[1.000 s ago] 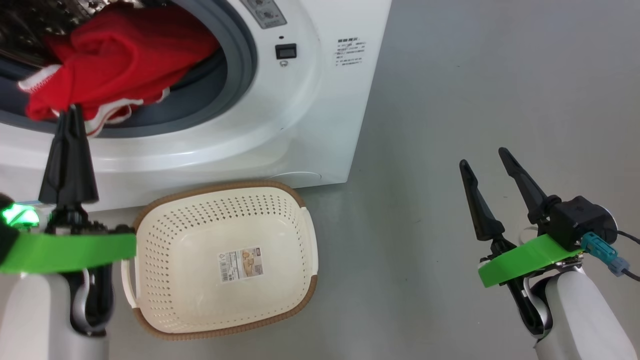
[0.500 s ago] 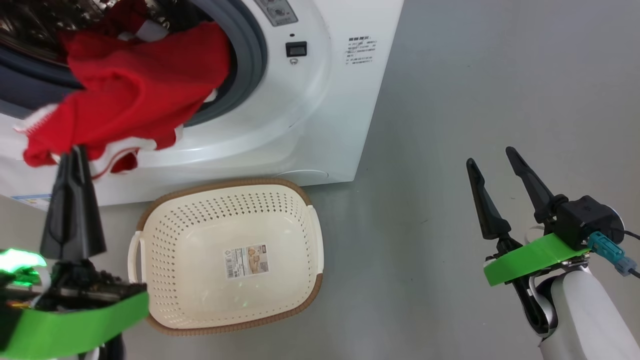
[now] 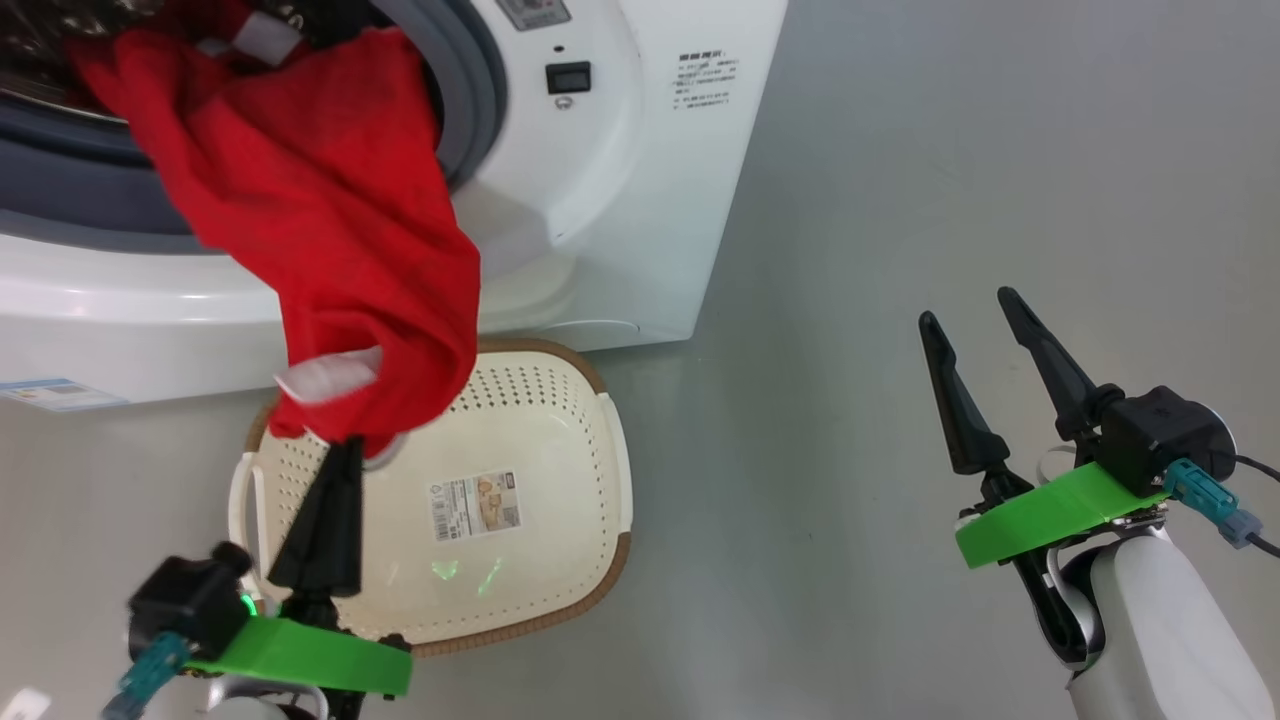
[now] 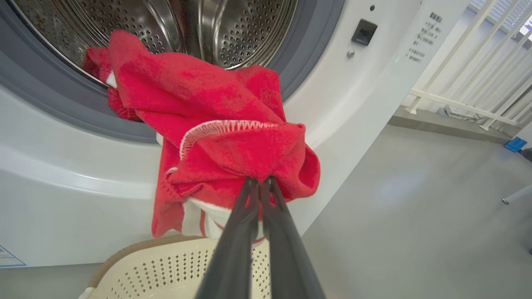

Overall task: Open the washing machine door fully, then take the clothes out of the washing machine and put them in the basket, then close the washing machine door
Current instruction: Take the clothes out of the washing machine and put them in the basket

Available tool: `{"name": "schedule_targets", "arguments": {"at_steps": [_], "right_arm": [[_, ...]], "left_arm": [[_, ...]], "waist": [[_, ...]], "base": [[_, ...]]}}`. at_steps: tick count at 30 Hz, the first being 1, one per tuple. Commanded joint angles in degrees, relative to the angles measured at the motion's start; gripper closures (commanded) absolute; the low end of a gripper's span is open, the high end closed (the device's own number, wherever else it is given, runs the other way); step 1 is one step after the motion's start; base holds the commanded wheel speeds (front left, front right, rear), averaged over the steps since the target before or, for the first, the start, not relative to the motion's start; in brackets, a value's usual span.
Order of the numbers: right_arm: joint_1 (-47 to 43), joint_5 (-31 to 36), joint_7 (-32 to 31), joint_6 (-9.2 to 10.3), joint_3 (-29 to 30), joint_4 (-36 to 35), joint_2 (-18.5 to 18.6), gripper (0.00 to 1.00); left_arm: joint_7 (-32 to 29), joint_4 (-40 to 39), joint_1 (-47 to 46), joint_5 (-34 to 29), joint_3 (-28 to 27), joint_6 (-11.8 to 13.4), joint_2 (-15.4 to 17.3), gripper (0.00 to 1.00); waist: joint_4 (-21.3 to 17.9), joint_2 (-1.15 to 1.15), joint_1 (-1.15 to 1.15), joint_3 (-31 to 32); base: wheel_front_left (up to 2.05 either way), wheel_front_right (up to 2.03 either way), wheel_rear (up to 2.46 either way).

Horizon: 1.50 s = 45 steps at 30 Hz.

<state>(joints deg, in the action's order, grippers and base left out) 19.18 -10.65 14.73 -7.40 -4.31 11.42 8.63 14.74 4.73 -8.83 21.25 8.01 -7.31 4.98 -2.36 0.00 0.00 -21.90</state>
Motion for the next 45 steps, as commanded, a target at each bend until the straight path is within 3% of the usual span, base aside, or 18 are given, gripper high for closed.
{"name": "schedule_targets", "arguments": {"at_steps": [1, 17, 30, 38, 39, 40, 41, 42, 43, 45], "right_arm": [[0.93, 0.04, 0.27, -0.09, -1.01, -1.61, -0.38, 0.00], [3.77, 0.38, 0.27, -0.09, -2.17, -2.44, -2.23, 0.00], [6.29, 0.62, 0.27, -0.09, -3.35, -3.21, -3.62, 0.00], [6.99, 0.72, 0.27, -0.09, -3.71, -3.18, -4.18, 0.00], [7.04, 0.76, 0.27, -0.09, -3.69, -3.14, -4.22, 0.00], [7.07, 0.79, 0.27, -0.09, -3.65, -3.10, -4.25, 0.00], [7.08, 0.83, 0.27, -0.09, -3.59, -3.06, -4.28, 0.00], [7.08, 0.83, 0.27, -0.09, -3.59, -3.06, -4.28, 0.00], [7.08, 0.85, 0.27, -0.09, -3.53, -3.03, -4.30, 0.00], [7.07, 0.88, 0.27, -0.09, -3.45, -2.98, -4.32, 0.00]], "left_arm": [[0.26, 0.89, -1.60, 0.35, -0.96, -0.18, 1.10, 1.00], [0.26, 40.95, -20.22, 4.01, 10.51, -0.18, 4.45, 1.00], [0.26, 56.14, -32.47, 8.10, 17.07, -0.18, 6.56, 1.00], [0.26, 60.42, -36.29, 11.27, 19.40, -0.18, 7.74, 1.00], [0.26, 60.63, -36.46, 11.68, 19.70, -0.18, 7.85, 0.89], [0.26, 60.80, -36.59, 12.10, 19.95, -0.18, 7.94, 0.62], [0.26, 60.88, -36.69, 12.48, 20.08, -0.18, 8.04, 0.24], [0.26, 60.88, -36.69, 12.48, 20.08, -0.18, 8.04, 0.24], [0.26, 60.94, -36.72, 12.82, 20.23, -0.18, 8.09, 0.02], [0.26, 60.93, -36.59, 13.47, 20.56, -0.18, 8.13, 0.00]], "waist": [[-0.47, 0.00, 0.00, -0.64], [-4.57, 0.00, 0.00, -7.15], [-7.89, 0.00, 0.00, -12.54], [-8.81, 0.00, 0.00, -13.53], [-8.85, 0.00, 0.00, -13.49], [-8.84, 0.00, 0.00, -13.42], [-8.81, 0.00, 0.00, -13.32], [-8.81, 0.00, 0.00, -13.32], [-8.75, 0.00, 0.00, -13.22], [-8.60, 0.00, 0.00, -12.94]], "base": [[0.00, 0.00, 0.00], [0.00, 0.00, 0.00], [0.00, 0.00, 0.00], [0.00, 0.00, 0.00], [0.00, 0.00, 0.00], [0.00, 0.00, 0.00], [0.00, 0.00, 0.00], [0.00, 0.00, 0.00], [0.00, 0.00, 0.00], [0.00, 0.00, 0.00]]}}
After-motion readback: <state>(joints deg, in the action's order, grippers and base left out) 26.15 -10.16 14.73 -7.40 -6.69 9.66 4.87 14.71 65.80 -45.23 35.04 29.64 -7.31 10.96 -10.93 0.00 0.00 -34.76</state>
